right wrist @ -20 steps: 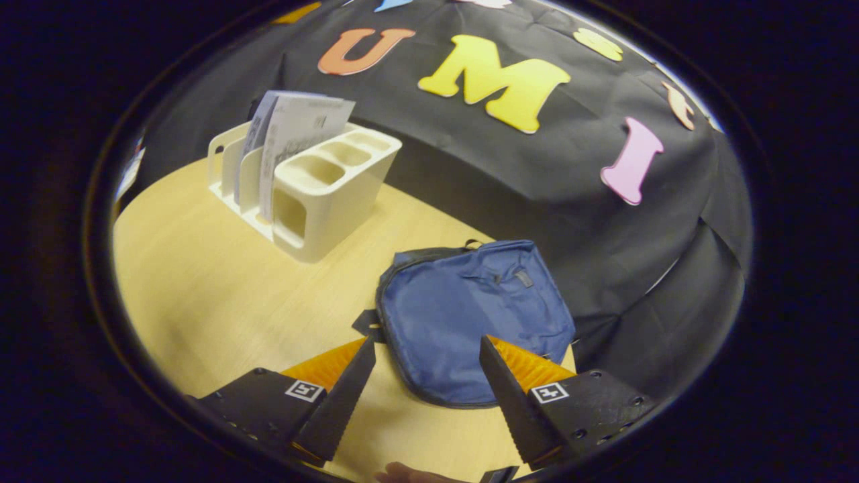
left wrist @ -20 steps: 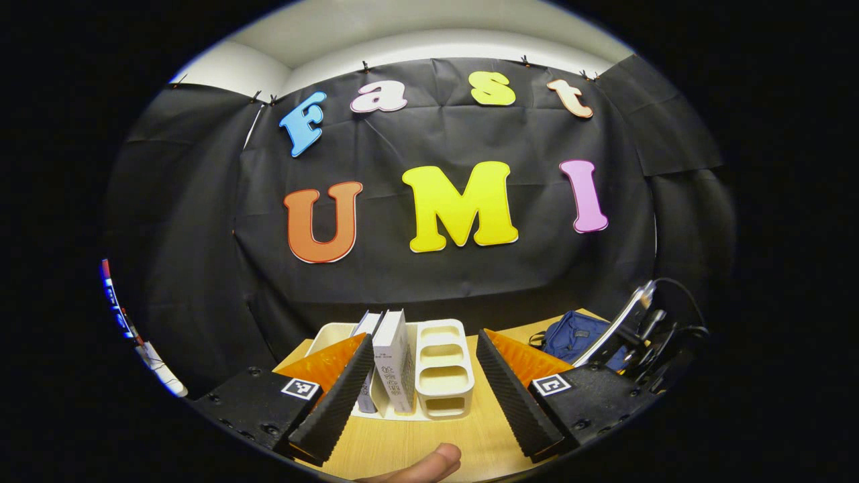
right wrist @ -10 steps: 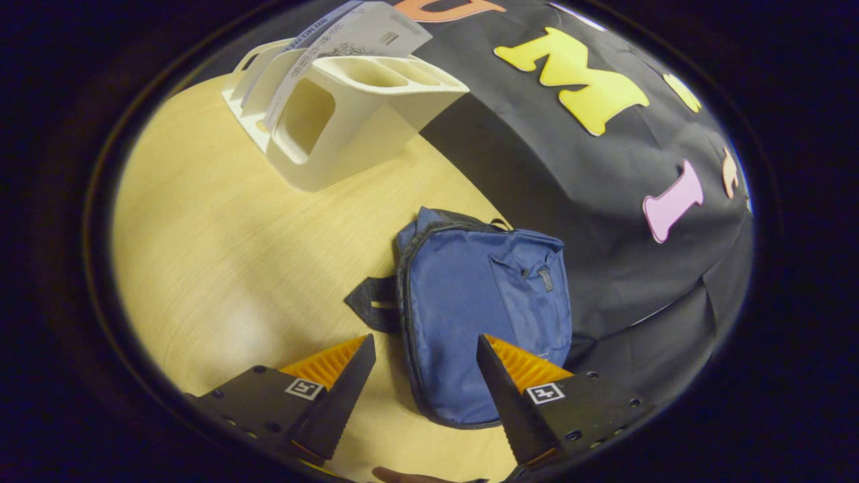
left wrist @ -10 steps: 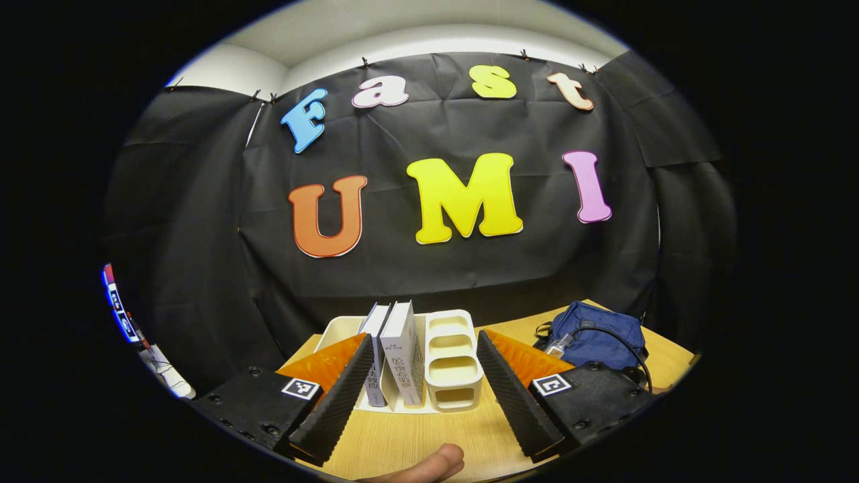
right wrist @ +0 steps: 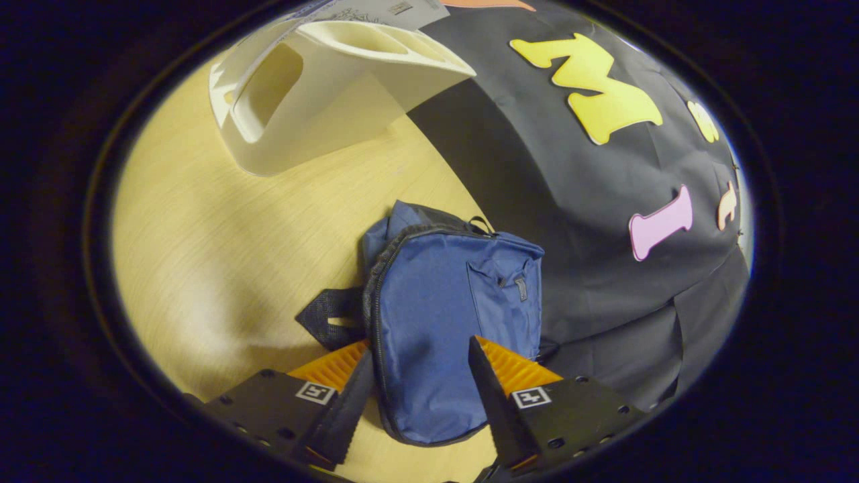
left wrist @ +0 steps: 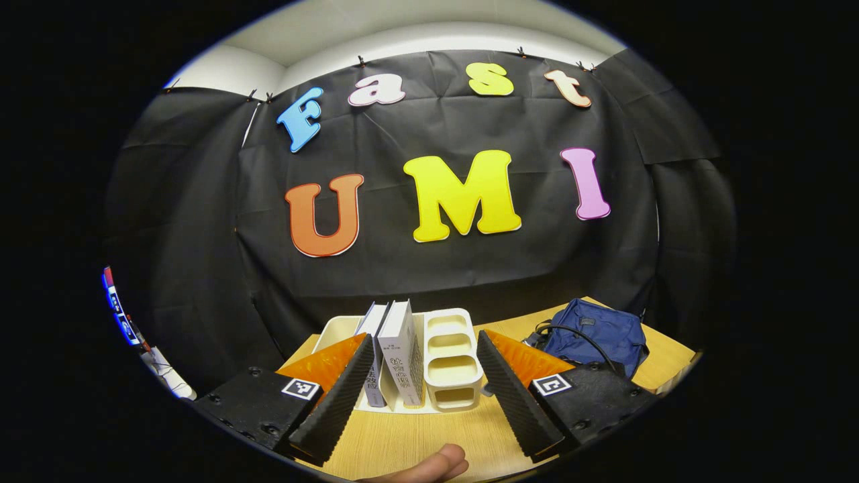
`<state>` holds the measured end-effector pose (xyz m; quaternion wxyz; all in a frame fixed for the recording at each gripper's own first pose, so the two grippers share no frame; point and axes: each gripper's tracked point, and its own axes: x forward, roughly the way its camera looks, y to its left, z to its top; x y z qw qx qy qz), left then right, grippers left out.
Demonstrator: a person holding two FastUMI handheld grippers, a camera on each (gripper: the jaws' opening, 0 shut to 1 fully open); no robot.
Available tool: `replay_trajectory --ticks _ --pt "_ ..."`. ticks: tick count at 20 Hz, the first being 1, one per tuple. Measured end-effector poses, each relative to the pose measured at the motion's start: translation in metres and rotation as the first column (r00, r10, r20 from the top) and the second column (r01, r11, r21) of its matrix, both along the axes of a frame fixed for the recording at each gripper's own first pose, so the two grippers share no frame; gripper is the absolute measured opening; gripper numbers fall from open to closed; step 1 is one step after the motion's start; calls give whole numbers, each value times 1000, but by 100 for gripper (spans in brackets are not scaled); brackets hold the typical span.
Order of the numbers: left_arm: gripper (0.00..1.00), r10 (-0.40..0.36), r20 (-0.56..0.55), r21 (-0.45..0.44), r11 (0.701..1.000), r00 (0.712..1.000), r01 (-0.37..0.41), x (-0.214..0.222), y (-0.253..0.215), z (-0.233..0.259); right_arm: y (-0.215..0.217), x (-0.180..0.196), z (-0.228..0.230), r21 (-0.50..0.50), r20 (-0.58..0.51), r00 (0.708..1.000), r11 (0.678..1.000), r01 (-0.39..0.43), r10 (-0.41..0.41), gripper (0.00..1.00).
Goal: Open the schoolbag, grab two books from the bookshelf and put them into the schoolbag.
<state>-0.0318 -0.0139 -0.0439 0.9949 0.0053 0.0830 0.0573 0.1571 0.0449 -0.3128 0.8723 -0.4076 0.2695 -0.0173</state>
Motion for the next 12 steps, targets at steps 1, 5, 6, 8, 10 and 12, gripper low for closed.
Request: replay_trajectory --ticks 1,5,6,8,10,12 --pt "99 1 -4 2 1000 1000 -1 0 0 -1 4 -1 -1 14 -9 1000 1000 7 -7 80" --pt "99 4 -5 6 1000 1000 -4 0 -1 1 13 3 -5 30 -30 1000 1000 -2 3 42" --pt "99 5 -4 7 1000 1000 -5 0 -2 3 14 2 -7 47 -41 999 999 -9 11 43" --pt "99 10 -7 9 1000 1000 -10 -1 0 2 16 0 -10 80 -66 998 997 -18 23 15" --pt "99 16 -9 7 1000 1000 -16 -3 2 2 18 -2 -14 183 -105 994 983 -14 34 12" --pt "99 23 -15 -1 1000 1000 -23 -3 3 0 10 -6 -15 243 -165 986 970 17 24 4"
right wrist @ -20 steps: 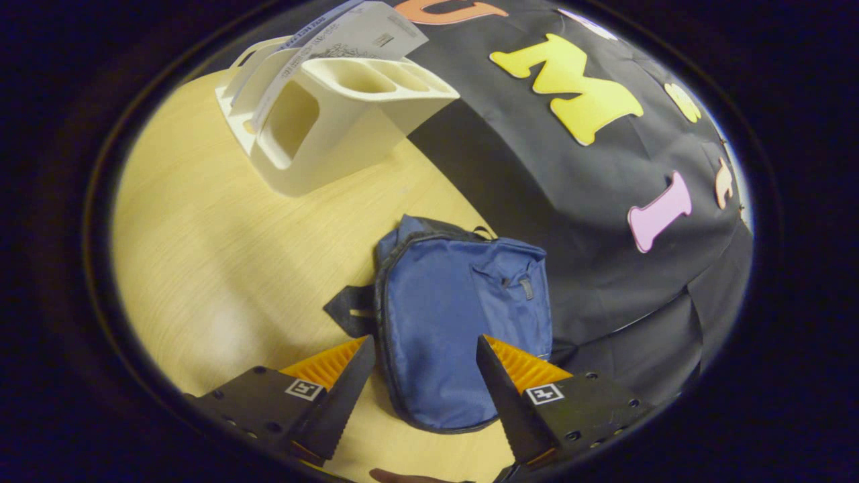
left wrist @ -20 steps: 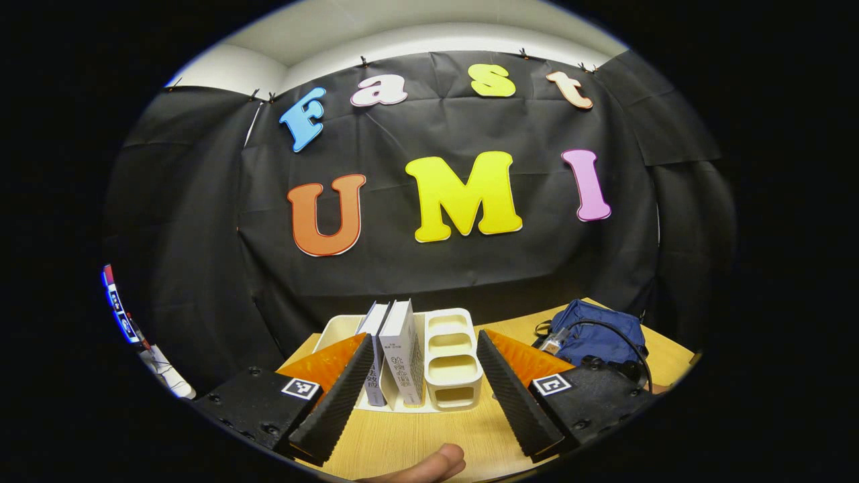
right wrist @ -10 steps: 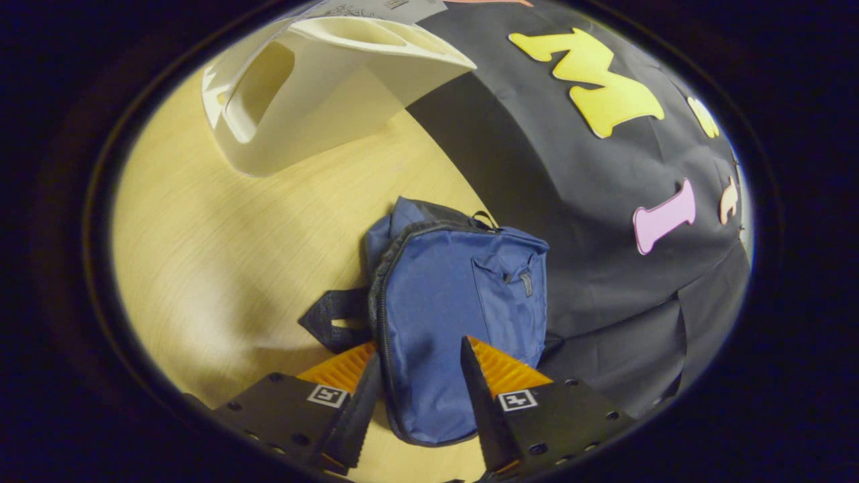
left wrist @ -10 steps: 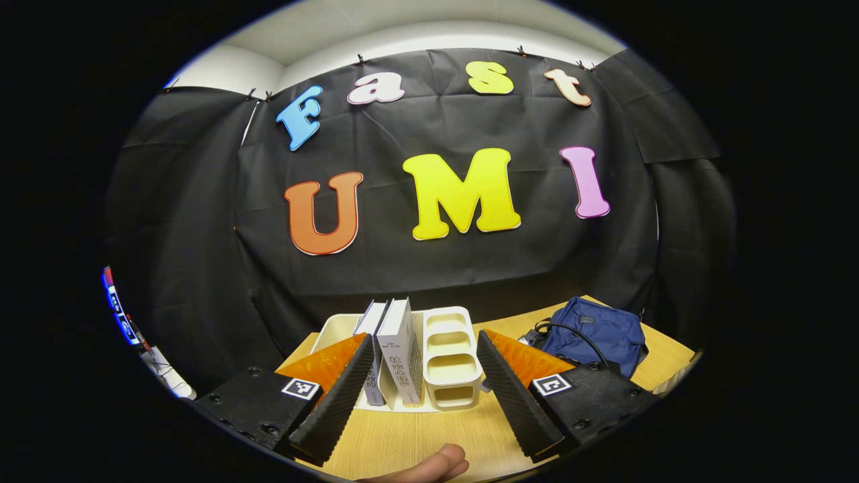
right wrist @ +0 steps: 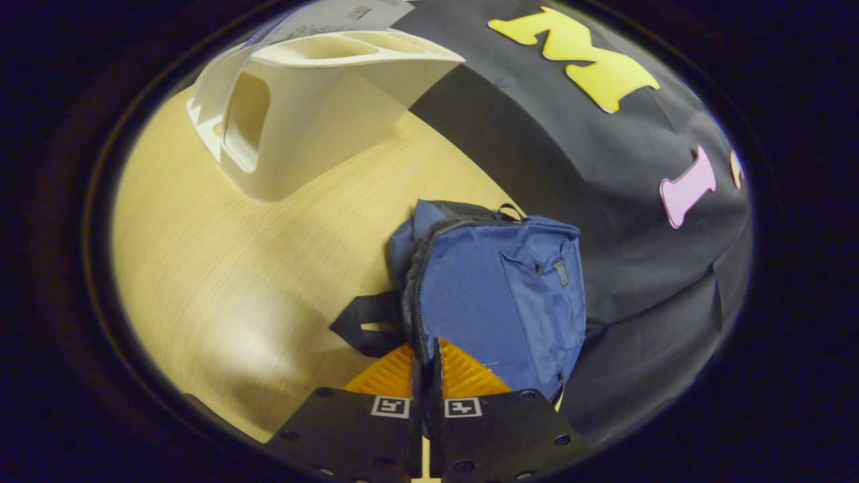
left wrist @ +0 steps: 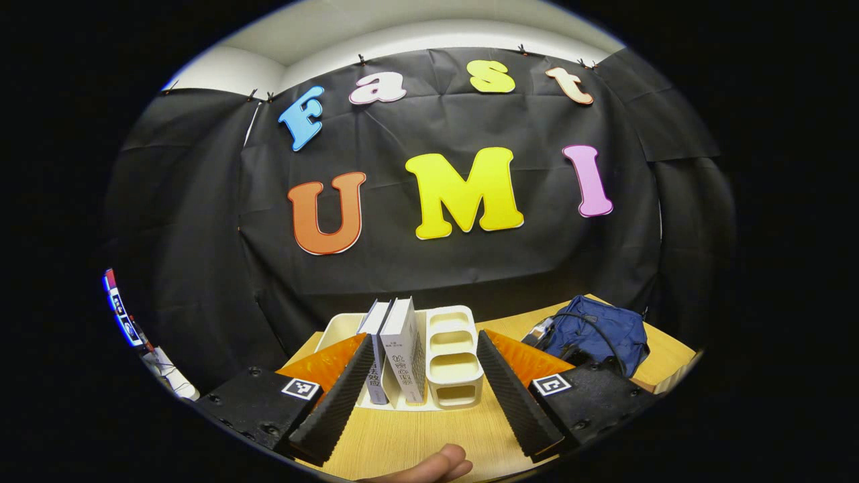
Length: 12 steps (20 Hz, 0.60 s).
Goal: Open the schoolbag, grab two books from the bookshelf and put them into the schoolbag.
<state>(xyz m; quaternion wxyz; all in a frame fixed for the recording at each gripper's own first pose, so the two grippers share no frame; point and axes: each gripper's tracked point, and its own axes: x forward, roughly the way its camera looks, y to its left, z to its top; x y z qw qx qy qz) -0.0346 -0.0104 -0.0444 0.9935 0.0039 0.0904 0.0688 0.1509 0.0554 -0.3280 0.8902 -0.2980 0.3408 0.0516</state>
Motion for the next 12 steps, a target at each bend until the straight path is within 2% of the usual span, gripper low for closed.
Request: replay_trajectory --ticks 4,7,8,9,10,12 --pt "99 14 -7 -20 1000 1000 -14 3 4 -4 -7 -5 15 112 -89 996 994 -15 25 4" --pt "99 26 -19 -35 999 999 -26 6 8 -10 -13 -4 32 219 -155 987 976 -4 38 5" --pt "99 29 -24 -37 999 999 -30 6 9 -11 -15 -5 39 253 -183 982 967 -1 49 8" --pt "99 23 -27 -43 999 999 -24 7 8 -13 -18 -4 48 287 -194 980 958 5 53 4" --pt "99 -27 -19 -66 997 999 26 9 1 -13 -21 -3 58 318 -207 976 948 8 62 4" --pt "99 -67 -24 -92 994 997 64 7 -11 -14 -27 -2 79 364 -222 973 931 16 70 4"
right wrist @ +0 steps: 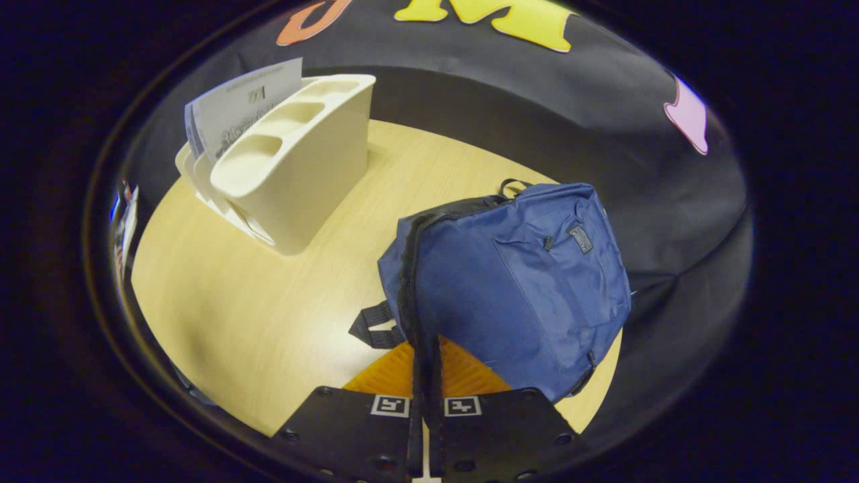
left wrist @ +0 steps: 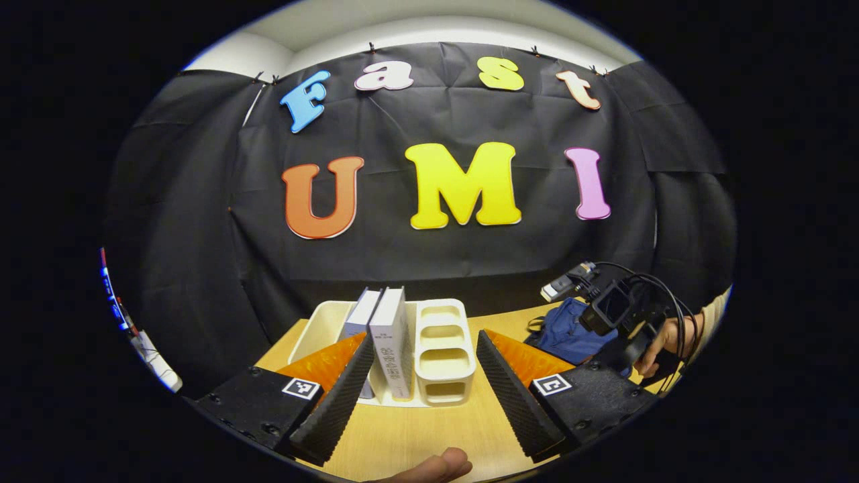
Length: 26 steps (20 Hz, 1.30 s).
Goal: Open the schoolbag, grab two books from the bookshelf and put them into the schoolbag.
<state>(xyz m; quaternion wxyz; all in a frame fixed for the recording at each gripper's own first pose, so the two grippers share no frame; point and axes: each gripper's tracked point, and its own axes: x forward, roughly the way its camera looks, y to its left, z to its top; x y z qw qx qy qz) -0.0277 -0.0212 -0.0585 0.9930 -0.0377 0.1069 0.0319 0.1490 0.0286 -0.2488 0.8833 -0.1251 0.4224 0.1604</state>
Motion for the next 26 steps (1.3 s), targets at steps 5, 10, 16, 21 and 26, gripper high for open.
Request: replay_trajectory --ticks 5,10,16,21,26 --pt "99 12 -29 30 999 1000 -11 11 13 -3 -25 3 47 58 -13 1000 998 -21 22 4" --pt "99 4 -85 -14 1000 996 -6 39 22 -3 -58 12 96 12 19 998 998 -65 65 4" --pt "99 24 -170 -9 1000 985 -25 115 48 -12 -87 14 137 19 61 995 996 -85 84 4" --pt "99 40 -261 31 999 964 -33 155 58 -48 -95 11 139 39 60 996 997 -74 71 4" --pt "99 48 -328 38 999 943 -38 167 61 -73 -95 8 137 68 46 998 996 -49 46 4"
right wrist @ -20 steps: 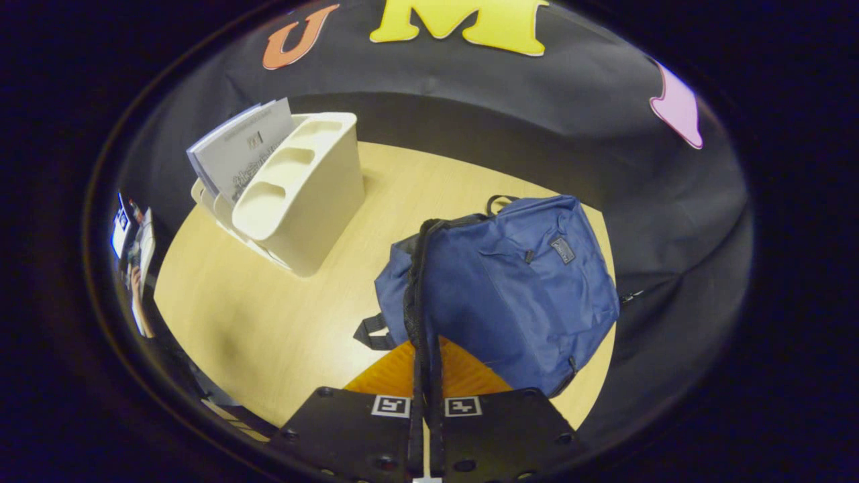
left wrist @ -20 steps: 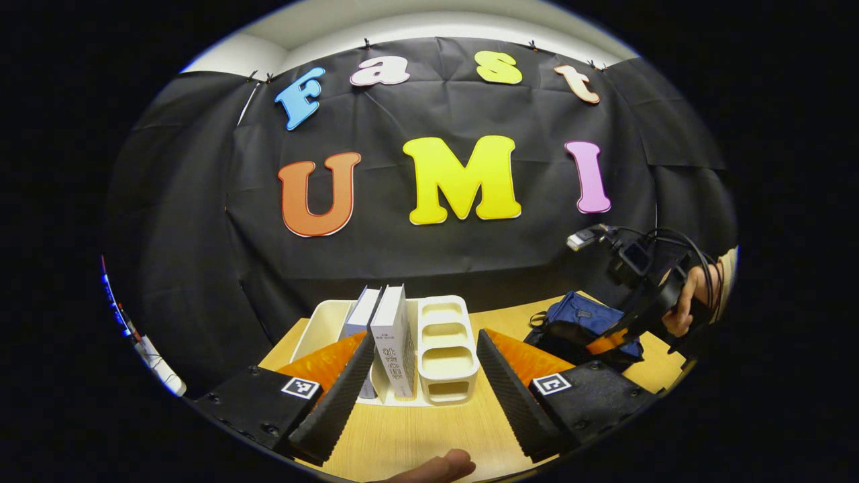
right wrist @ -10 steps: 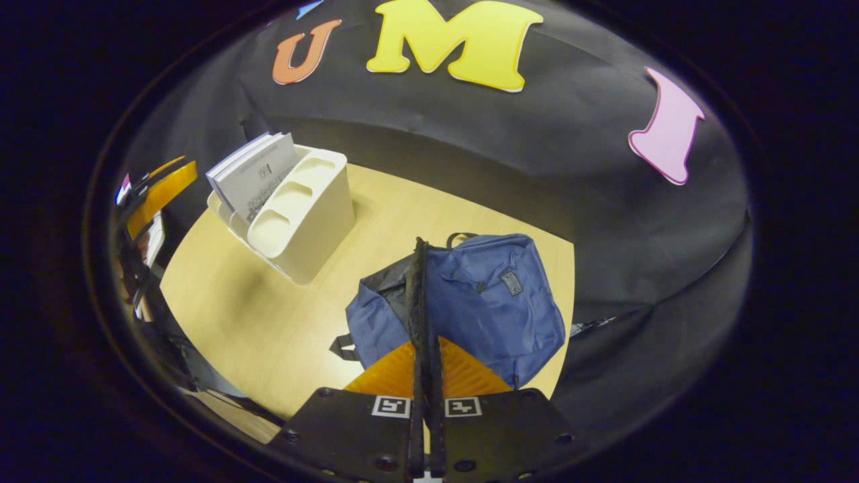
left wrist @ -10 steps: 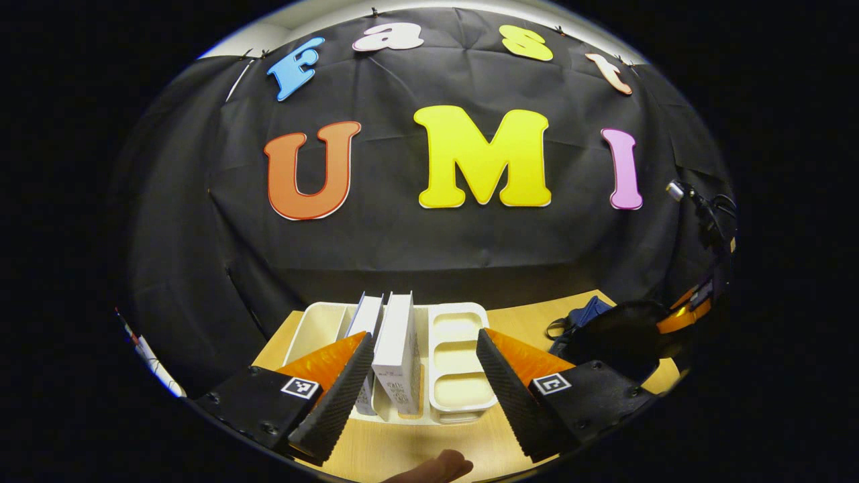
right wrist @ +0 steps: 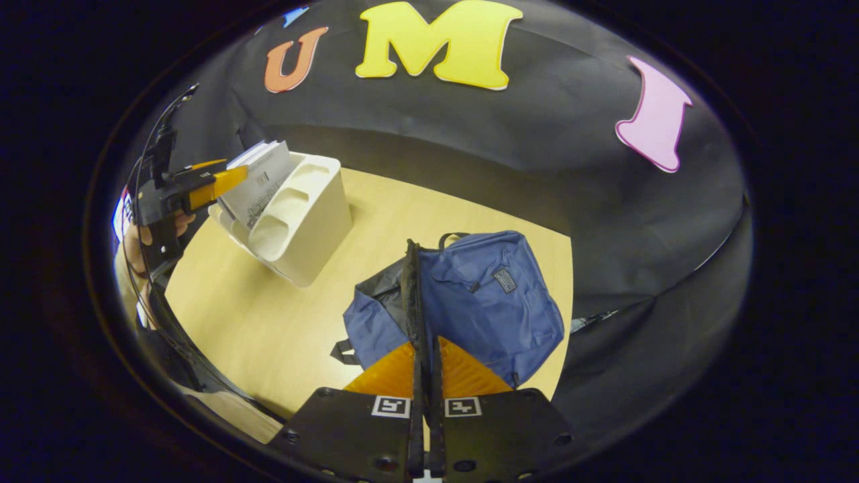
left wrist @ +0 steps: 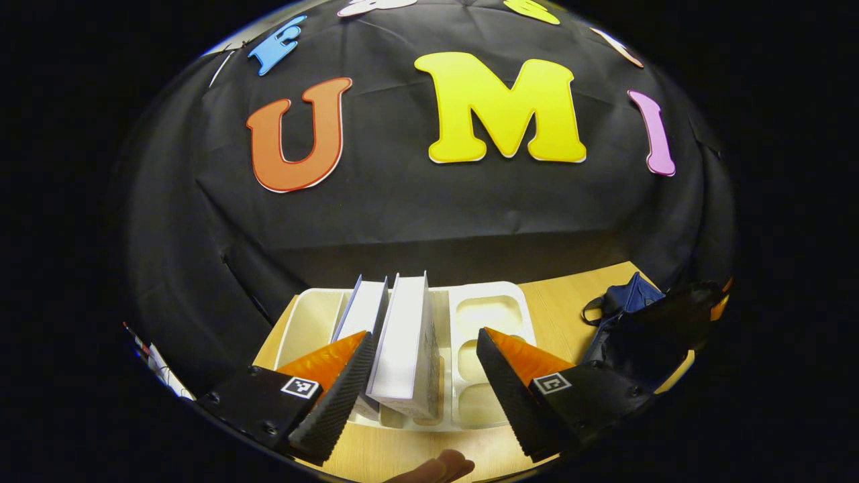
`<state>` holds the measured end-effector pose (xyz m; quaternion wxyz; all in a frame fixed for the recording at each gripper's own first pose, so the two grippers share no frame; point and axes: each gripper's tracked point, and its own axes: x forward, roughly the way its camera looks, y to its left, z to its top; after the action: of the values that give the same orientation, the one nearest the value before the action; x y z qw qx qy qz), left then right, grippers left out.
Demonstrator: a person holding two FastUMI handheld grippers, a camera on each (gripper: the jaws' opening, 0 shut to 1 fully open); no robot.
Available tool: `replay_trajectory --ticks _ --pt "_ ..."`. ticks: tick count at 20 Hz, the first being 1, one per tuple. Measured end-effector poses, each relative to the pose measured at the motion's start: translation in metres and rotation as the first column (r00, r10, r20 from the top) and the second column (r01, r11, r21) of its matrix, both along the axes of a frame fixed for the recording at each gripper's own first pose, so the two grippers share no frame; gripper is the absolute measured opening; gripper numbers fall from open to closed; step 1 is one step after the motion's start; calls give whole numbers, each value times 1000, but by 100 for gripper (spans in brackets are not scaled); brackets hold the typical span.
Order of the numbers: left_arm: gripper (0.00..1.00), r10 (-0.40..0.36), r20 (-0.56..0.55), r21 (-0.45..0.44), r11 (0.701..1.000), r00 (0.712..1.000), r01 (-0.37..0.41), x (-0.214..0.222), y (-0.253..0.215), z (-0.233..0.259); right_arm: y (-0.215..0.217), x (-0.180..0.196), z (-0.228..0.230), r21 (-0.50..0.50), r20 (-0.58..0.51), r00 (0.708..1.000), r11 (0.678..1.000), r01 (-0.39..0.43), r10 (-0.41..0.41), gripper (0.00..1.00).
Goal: Open the schoolbag, grab two books from the bookshelf and put them into the schoolbag.
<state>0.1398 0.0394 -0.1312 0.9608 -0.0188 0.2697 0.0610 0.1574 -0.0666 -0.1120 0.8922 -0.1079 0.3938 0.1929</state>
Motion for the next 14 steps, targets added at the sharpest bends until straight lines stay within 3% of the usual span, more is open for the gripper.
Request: replay_trajectory --ticks 4,8,11,12,14 --pt "99 -12 -14 17 1000 1000 12 8 1 -10 4 -2 -3 -4 -16 1000 1000 7 -7 4" --pt "98 -30 -78 -46 999 997 26 10 -3 -25 7 -3 0 -9 -15 1000 1000 16 -16 4" --pt "98 -27 -108 -35 999 994 23 17 2 -35 6 -1 -2 -12 -23 999 999 30 -30 4" --pt "98 -37 -132 -32 999 991 33 19 1 -41 5 -2 -2 -12 -25 999 999 33 -34 7" --pt "96 -71 -188 -58 996 980 61 23 -4 -51 3 -1 0 -13 -22 999 999 38 -38 4"
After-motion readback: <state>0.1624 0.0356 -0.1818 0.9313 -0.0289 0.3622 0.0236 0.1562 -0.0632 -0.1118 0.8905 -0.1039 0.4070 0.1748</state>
